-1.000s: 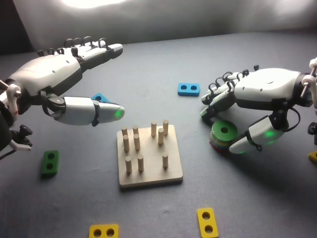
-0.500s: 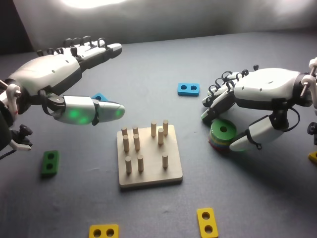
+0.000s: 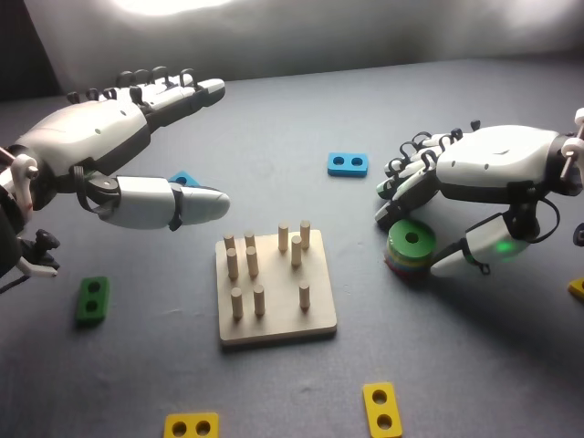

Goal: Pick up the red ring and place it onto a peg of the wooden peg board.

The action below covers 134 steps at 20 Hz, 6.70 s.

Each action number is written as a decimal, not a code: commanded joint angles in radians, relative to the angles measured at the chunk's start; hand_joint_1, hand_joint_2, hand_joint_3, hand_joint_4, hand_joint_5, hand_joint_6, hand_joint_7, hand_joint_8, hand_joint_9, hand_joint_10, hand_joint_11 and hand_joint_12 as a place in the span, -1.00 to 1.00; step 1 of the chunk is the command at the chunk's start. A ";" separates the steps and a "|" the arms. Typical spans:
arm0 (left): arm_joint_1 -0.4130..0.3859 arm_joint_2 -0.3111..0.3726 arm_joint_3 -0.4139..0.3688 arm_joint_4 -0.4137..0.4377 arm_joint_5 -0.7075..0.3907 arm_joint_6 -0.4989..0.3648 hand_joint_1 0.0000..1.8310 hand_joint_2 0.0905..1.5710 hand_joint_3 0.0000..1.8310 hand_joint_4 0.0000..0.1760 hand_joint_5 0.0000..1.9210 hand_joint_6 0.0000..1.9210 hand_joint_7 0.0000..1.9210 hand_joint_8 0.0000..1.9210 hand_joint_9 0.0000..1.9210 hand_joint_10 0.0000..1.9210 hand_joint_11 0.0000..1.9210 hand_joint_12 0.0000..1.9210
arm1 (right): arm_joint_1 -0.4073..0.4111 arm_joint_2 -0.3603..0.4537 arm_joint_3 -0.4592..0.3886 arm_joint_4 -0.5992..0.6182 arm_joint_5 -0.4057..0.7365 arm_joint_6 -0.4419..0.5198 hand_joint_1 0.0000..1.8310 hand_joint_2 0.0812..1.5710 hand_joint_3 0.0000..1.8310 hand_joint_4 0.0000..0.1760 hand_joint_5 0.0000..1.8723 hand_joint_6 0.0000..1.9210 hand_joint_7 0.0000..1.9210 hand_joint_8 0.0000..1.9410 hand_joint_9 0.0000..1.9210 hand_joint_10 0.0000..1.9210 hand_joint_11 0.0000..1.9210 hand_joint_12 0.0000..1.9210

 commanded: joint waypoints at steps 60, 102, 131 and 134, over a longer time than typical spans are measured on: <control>-0.011 0.005 0.004 -0.002 -0.118 -0.006 -0.52 0.24 -1.00 0.94 -0.93 -1.00 -0.99 -1.00 -1.00 -1.00 -1.00 -0.86 | 0.041 -0.001 -0.005 -0.003 0.065 0.015 0.04 0.32 -1.00 -1.00 -0.20 -0.97 -0.57 -0.99 -0.72 -0.99 -1.00 0.08; -0.013 0.006 0.006 -0.001 -0.115 -0.006 -0.49 0.24 -1.00 0.85 -0.91 -1.00 -0.98 -1.00 -0.98 -1.00 -1.00 -0.77 | 0.043 -0.007 -0.005 -0.006 0.076 0.015 0.11 0.54 -1.00 -1.00 -0.20 0.38 -0.50 -0.99 -0.66 -0.99 -1.00 0.12; -0.012 0.013 0.002 -0.008 -0.125 -0.006 -0.53 0.24 -1.00 0.99 -0.95 -1.00 -0.99 -1.00 -0.98 -1.00 -1.00 -0.73 | 0.046 0.001 -0.028 -0.066 0.102 0.068 0.05 0.23 -1.00 -1.00 -0.40 -0.88 -0.56 -1.00 -0.68 -0.99 -1.00 0.15; -0.013 0.013 0.003 -0.008 -0.125 -0.006 -0.54 0.25 -1.00 0.93 -0.95 -1.00 -1.00 -1.00 -0.99 -1.00 -1.00 -0.78 | 0.048 0.001 -0.030 -0.070 0.102 0.068 0.02 0.22 -1.00 -1.00 -0.37 -0.89 -0.55 -1.00 -0.68 -0.99 -1.00 0.13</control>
